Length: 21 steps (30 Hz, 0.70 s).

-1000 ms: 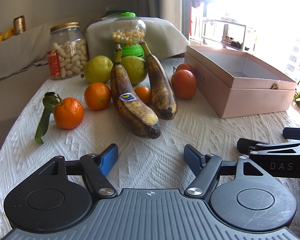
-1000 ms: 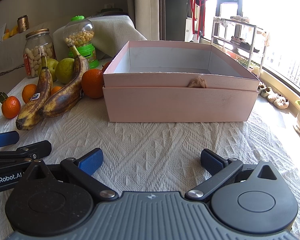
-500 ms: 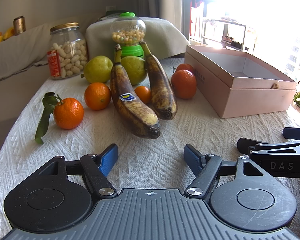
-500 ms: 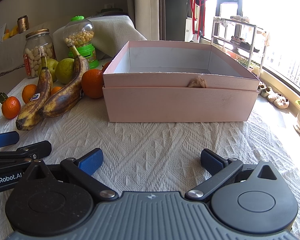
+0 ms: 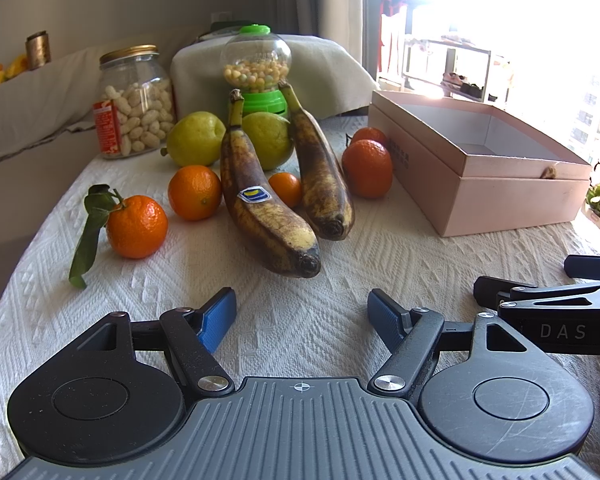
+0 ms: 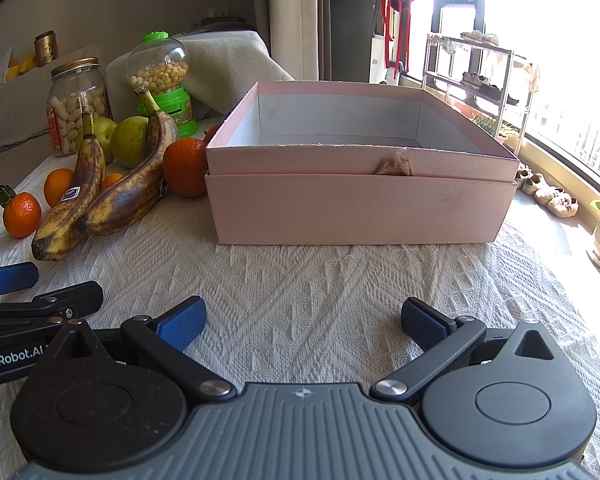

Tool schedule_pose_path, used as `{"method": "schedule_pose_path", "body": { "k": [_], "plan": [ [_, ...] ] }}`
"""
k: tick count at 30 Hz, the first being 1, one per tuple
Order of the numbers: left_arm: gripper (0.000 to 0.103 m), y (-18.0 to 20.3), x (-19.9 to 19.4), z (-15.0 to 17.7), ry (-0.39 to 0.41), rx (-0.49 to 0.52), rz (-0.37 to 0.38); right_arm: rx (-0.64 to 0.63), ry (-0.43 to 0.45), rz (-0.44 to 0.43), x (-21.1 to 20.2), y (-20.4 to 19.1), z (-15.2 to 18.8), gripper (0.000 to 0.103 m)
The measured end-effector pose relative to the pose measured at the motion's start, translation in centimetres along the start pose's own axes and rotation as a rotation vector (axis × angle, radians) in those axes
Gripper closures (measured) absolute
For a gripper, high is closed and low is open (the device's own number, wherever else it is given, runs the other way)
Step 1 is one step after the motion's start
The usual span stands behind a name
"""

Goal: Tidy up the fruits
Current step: 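Grasp the leafy orange with the left tool while the right tool grasps a banana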

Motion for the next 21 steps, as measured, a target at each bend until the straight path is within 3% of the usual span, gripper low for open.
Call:
{"method": "schedule_pose_path", "body": {
  "k": [3,8,13,14,15,19,21],
  "plan": [
    [0.025,0.0,-0.1,0.0,-0.002,0.017,0.024,-0.009,-0.004,-0.004,0.2,-0.1,0.2,0.0],
    [0.028,-0.6,-1.4,-0.6,-0.015,0.055,0.178,-0.029,-0.13,-0.032,0.1,0.2,0.2,0.0],
    [0.03,-3.4,-4.5,-3.3,0.054,0.054,0.213,-0.101,-0.182,-0.05,0.5,-0.4,-0.9,0.0],
    [0.03,-4.0,-4.9,-3.8,0.062,0.047,0.227,-0.092,-0.177,-0.068,0.4,-0.5,-1.3,0.002],
    [0.03,-4.8,-5.2,-4.4,0.069,0.037,0.237,-0.076,-0.152,-0.092,0.1,-0.6,-2.0,0.011],
    [0.03,-8.0,-5.0,-6.3,0.108,0.015,0.174,-0.074,-0.027,-0.138,-1.3,-2.2,-5.2,0.012],
    [0.03,-9.6,-4.3,-6.7,0.096,0.004,0.137,-0.072,-0.025,-0.129,-0.9,-2.6,-6.5,0.011]
  ]
}}
Point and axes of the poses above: each gripper's, at about its wrist camera, not at the fingertips, and x roughly the way its jaws point, y to its right, z to its underside, the point moved 10 cm from there along x, roughly the way its jaws point, and after that the axes turned 15 degrees about -y, right-handed, at the moved point
